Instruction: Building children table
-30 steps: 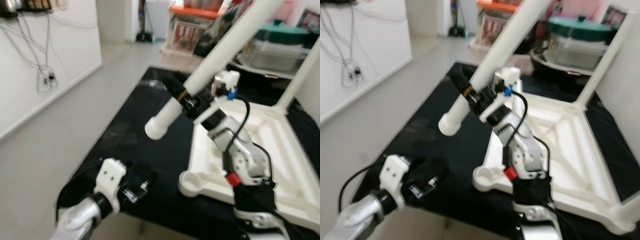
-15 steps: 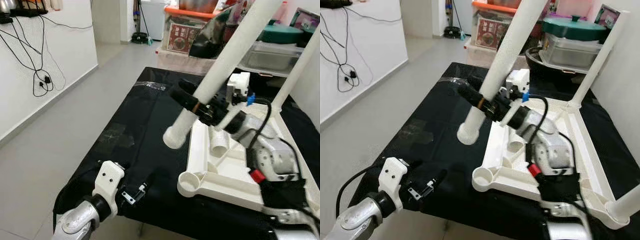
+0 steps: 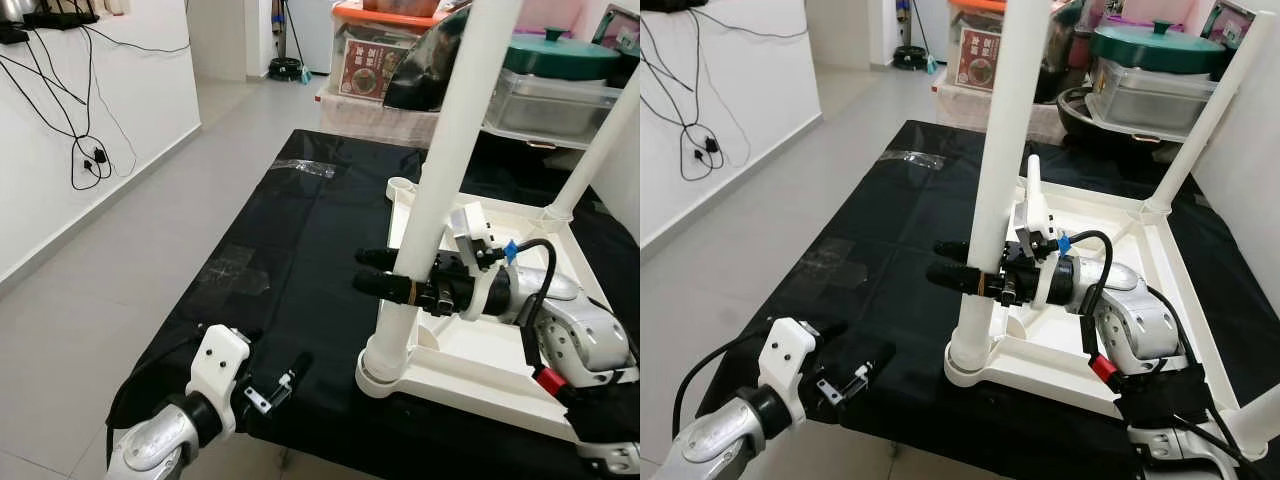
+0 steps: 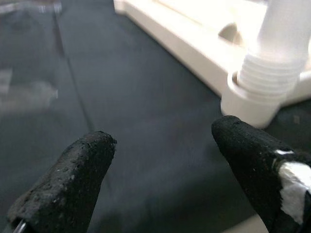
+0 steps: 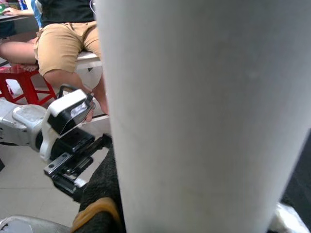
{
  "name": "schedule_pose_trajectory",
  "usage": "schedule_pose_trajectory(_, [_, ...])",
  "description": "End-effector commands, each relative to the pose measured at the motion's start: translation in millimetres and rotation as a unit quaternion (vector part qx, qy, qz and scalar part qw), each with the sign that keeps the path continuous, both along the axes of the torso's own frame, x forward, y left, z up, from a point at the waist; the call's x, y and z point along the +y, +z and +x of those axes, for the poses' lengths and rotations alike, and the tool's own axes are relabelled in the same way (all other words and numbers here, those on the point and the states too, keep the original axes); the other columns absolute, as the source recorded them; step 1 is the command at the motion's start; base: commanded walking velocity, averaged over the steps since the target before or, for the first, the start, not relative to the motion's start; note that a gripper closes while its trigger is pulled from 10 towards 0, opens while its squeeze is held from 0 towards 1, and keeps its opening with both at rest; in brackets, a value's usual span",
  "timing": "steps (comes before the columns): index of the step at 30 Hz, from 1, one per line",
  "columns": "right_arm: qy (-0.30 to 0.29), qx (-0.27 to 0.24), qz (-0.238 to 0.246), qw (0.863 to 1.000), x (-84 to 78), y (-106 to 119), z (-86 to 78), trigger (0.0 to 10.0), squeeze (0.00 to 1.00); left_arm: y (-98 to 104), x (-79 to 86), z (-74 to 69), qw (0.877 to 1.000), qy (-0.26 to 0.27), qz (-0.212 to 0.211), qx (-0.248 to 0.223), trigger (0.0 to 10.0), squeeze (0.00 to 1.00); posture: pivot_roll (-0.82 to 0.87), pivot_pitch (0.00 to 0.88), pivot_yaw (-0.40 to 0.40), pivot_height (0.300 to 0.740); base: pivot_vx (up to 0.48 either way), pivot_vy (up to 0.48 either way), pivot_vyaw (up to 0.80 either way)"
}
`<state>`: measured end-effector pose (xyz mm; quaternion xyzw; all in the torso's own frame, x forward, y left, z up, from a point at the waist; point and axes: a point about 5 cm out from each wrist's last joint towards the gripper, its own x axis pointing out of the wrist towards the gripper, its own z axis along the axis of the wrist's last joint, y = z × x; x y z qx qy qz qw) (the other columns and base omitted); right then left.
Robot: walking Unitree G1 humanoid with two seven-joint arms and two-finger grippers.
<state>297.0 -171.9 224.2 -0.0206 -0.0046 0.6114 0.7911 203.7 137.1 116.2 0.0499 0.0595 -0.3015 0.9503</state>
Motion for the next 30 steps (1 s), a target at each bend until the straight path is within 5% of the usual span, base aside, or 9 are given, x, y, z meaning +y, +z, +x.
schedule_pose_trajectory(1, [0.0, -0.002, -0.002, 1.0, -2.0, -0.4, 1.3, 0.0, 0.0, -3.8, 2.3, -1.4, 1.0, -0.001, 0.005, 0.009, 10.0, 0.0, 0.09, 0.0, -0.104, 0.74, 0.0, 0.0, 0.0])
schedule_pose_trajectory(15, [-0.013, -0.012, 0.025, 1.0, 10.1, -7.8, 9.5, 0.0, 0.0, -11.3, -2.5, -3.9, 0.999, -0.032, 0.011, 0.029, 10.0, 0.0, 0.1, 0.0, -0.103, 0.74, 0.0, 0.0, 0.0])
schedule_pose_trajectory(30, [-0.046, -0.008, 0.013, 0.999, -12.0, -13.8, 11.2, 0.0, 0.0, -11.1, -5.1, -6.6, 0.999, -0.045, 0.003, 0.031, 10.0, 0.0, 0.08, 0.0, -0.093, 0.74, 0.0, 0.0, 0.0])
